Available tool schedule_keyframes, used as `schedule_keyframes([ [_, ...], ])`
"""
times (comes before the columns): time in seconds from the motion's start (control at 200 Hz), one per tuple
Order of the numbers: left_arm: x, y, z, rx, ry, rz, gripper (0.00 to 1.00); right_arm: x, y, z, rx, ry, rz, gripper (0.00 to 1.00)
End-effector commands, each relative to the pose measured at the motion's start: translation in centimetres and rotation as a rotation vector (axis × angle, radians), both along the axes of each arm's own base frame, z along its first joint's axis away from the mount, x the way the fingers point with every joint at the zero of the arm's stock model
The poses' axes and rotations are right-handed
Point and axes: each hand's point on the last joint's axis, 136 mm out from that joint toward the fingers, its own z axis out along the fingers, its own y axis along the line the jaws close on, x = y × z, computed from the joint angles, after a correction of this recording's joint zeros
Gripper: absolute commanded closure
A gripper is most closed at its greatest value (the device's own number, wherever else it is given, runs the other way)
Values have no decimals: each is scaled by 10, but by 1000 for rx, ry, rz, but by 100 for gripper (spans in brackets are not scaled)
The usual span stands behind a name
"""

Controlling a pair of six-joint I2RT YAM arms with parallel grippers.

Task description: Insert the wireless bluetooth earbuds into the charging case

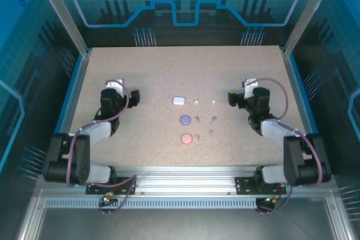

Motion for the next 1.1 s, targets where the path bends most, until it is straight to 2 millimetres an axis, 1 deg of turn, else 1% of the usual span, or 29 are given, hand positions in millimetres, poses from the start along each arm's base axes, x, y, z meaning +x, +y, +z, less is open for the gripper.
schedule_keyframes([
  [0.0,-7,5,28,-64,14,71,1,-7,-7,23,67,118,-102,0],
  [0.035,-8,3,37,-94,13,83,1,-8,-13,31,109,137,-165,0],
  [0.095,-12,-4,50,-150,18,84,1,-16,-20,37,205,195,-239,0],
  [0.115,-14,-6,51,-166,35,86,1,-17,-22,39,236,208,-253,0],
  [0.125,-14,-8,55,-175,30,83,1,-18,-22,40,252,218,-259,0],
  [0.15,-17,-12,58,-195,47,81,1,-23,-23,36,283,251,-269,0],
  [0.16,-17,-14,60,-201,52,78,1,-21,-21,45,296,244,-258,0],
  [0.18,-20,-18,61,-219,67,75,1,-22,-16,49,316,256,-237,0],
  [0.205,-22,-24,65,-241,73,67,1,-24,-9,51,339,279,-209,0],
  [0.275,-31,-40,67,-298,113,48,1,-32,12,55,396,350,-140,0],
  [0.325,-39,-55,65,-342,147,18,1,-43,29,54,421,429,-117,0],
  [0.34,-41,-57,65,-355,152,15,1,-46,32,53,424,444,-115,1],
  [0.37,-47,-66,63,-374,170,2,1,-54,44,53,429,490,-96,3],
  [0.41,-54,-76,58,-398,191,-12,1,-66,57,50,435,547,-98,4],
  [0.485,-67,-87,53,-439,209,-23,1,-88,86,43,457,627,-84,5],
  [0.5,-69,-89,51,-448,213,-21,1,-95,94,39,462,650,-84,6],
  [0.52,-72,-90,50,-461,216,-19,1,-102,102,37,472,668,-83,6],
  [0.565,-77,-92,45,-496,228,-4,1,-117,126,32,487,701,-43,6],
  [0.64,-82,-96,36,-542,247,6,1,-143,158,20,497,751,-31,6],
  [0.745,-86,-101,21,-583,288,9,1,-177,190,-5,495,826,-38,6],
  [0.79,-87,-101,16,-583,305,13,1,-187,199,-14,484,846,-48,6],
  [0.915,-89,-101,6,-570,340,28,1,-207,217,-36,453,883,-94,5],
  [1.04,-87,-101,4,-563,342,23,1,-214,240,-54,440,901,-108,4],
  [1.096,-87,-102,5,-557,342,19,1,-215,250,-59,442,907,-104,4],
])
